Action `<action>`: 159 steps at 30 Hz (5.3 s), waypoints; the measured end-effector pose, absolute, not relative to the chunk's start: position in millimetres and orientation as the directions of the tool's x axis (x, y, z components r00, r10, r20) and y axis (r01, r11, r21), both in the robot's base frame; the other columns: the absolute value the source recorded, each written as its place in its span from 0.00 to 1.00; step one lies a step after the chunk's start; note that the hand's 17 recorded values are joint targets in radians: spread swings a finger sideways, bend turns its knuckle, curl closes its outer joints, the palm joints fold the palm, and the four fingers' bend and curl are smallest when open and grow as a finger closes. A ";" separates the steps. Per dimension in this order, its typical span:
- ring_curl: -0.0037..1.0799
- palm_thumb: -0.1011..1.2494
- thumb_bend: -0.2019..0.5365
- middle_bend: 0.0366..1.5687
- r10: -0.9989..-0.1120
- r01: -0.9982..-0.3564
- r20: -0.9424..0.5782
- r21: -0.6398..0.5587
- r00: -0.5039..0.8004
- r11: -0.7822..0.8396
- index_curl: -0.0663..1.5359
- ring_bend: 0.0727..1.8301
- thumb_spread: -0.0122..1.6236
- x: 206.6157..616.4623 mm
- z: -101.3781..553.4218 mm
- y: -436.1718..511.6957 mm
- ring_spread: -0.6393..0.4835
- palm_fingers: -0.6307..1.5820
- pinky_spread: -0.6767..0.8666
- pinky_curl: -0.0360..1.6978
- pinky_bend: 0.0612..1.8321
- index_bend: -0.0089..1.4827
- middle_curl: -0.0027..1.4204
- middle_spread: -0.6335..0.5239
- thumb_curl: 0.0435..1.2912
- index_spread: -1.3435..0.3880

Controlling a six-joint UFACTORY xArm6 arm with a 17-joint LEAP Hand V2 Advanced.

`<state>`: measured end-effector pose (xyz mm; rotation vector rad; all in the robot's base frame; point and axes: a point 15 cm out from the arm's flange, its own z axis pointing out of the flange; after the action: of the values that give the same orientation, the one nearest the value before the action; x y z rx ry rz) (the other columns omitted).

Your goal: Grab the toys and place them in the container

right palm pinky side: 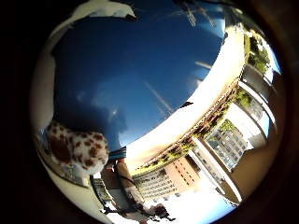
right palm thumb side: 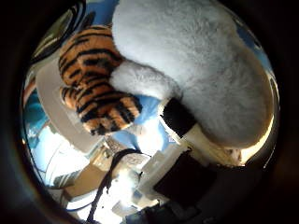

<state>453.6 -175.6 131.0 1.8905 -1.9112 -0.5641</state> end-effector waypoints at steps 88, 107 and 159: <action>0.35 0.54 0.22 0.17 -0.875 -0.850 -0.102 0.206 0.474 -0.484 0.50 0.36 0.71 429.9 342.4 204.9 0.81 0.16 0.70 0.39 0.59 0.07 0.33 0.59 0.38 0.46; 0.28 0.51 0.23 0.09 -0.901 -0.898 -0.111 0.092 0.419 -0.429 0.23 0.24 0.70 389.7 448.3 99.3 0.86 0.26 0.76 0.27 0.46 0.08 0.23 0.69 0.28 0.59; 0.48 0.70 0.26 0.42 -0.988 -0.966 -0.010 0.207 0.153 -0.152 0.16 0.57 0.65 317.2 138.5 -171.7 0.69 0.70 0.70 0.19 0.48 0.09 0.40 0.43 0.33 0.63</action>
<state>317.2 -171.7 138.5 2.2656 -1.9391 -0.2153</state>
